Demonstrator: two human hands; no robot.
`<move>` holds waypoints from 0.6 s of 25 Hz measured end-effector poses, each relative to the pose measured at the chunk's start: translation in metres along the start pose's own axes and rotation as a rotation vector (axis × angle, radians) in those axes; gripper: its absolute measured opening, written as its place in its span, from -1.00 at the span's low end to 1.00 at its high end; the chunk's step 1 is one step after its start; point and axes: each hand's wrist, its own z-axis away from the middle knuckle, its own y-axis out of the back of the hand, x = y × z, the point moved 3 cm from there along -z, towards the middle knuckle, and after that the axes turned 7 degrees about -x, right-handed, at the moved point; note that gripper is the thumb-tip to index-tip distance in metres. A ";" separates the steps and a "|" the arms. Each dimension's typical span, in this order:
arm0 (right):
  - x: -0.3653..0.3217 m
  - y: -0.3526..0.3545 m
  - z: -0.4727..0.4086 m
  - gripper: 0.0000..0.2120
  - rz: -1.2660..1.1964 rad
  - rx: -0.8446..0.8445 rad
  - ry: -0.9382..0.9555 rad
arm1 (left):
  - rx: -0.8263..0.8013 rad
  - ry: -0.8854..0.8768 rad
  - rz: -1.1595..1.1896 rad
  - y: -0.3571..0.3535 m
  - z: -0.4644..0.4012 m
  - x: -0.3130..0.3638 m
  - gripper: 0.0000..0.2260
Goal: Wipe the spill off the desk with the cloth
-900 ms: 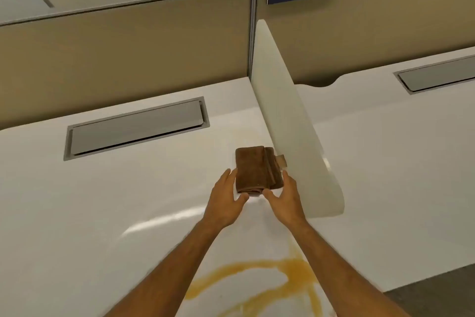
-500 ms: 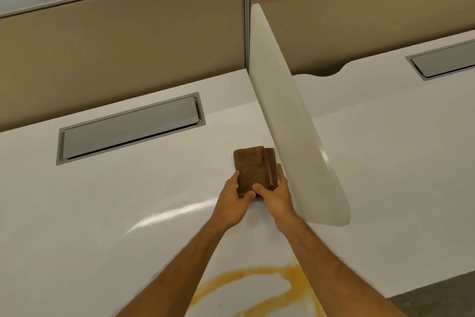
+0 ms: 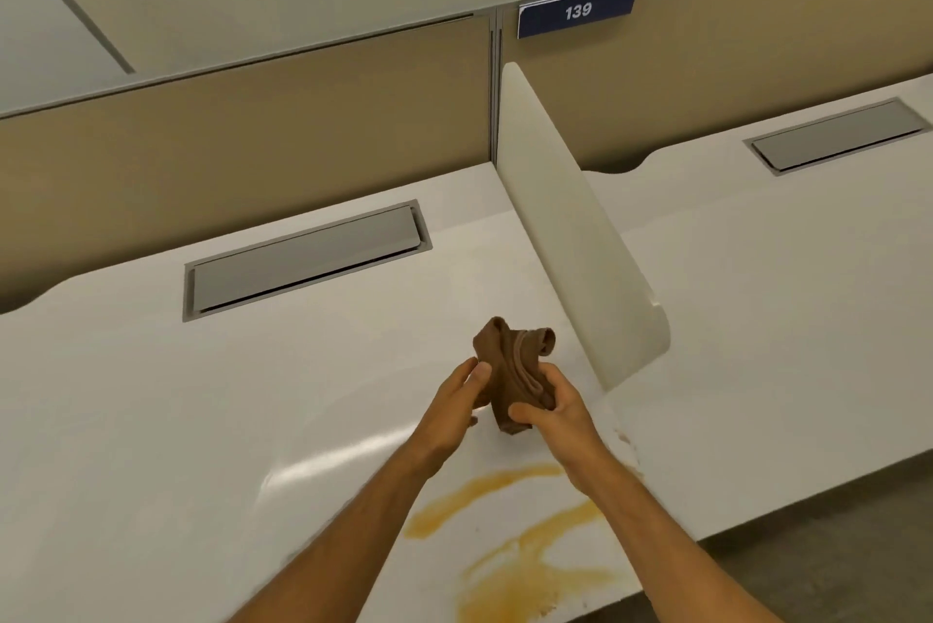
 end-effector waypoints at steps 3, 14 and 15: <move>0.004 -0.038 0.065 -0.48 0.066 -0.088 0.069 | -0.008 -0.027 0.073 0.006 0.063 -0.011 -0.61; 0.053 -0.122 0.218 -0.83 0.110 0.203 0.030 | 0.189 -0.218 0.108 0.050 0.241 -0.098 -0.77; 0.058 -0.120 0.227 -0.79 0.109 0.244 -0.022 | 0.195 -0.227 0.130 0.051 0.250 -0.099 -0.77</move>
